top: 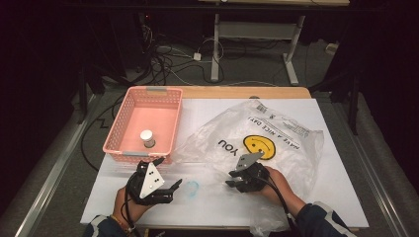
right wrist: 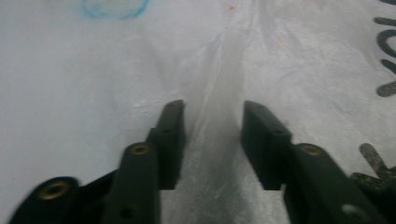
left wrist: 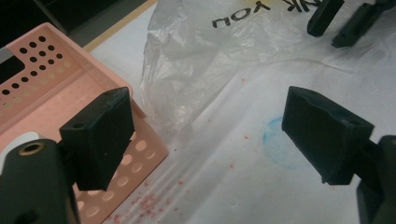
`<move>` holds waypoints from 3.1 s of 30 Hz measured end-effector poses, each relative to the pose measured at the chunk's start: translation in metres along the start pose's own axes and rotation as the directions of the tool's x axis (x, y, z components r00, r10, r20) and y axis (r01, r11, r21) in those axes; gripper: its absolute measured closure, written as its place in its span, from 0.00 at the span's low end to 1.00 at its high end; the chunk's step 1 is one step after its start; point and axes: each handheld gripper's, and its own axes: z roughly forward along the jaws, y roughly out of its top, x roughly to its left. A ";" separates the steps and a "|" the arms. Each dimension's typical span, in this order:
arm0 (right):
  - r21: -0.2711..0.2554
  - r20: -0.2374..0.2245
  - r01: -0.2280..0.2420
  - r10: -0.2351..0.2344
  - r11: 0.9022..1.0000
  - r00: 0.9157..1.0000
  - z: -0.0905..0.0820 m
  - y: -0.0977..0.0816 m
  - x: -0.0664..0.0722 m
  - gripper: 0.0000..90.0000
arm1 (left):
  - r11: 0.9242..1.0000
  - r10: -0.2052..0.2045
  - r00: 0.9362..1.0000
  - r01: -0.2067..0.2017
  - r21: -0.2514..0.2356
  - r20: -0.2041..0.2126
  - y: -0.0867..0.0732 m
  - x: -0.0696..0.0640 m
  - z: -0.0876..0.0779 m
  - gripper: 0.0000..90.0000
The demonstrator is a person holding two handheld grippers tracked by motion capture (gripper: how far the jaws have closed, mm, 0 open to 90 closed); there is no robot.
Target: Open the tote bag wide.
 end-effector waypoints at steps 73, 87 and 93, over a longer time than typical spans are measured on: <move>-0.342 0.295 0.126 -0.021 0.931 0.955 -0.109 0.048 -0.013 1.00 | 0.717 -0.202 0.979 0.148 0.681 0.000 0.026 0.185 0.097 0.36; -0.338 0.298 0.133 -0.028 0.932 0.954 -0.106 0.043 -0.013 1.00 | 0.728 -0.206 0.978 0.182 0.661 -0.042 0.021 0.191 0.105 0.53; -0.338 0.307 0.137 -0.029 0.931 0.951 -0.106 0.044 -0.011 1.00 | 0.737 -0.189 0.980 0.187 0.649 -0.068 0.022 0.190 0.103 0.53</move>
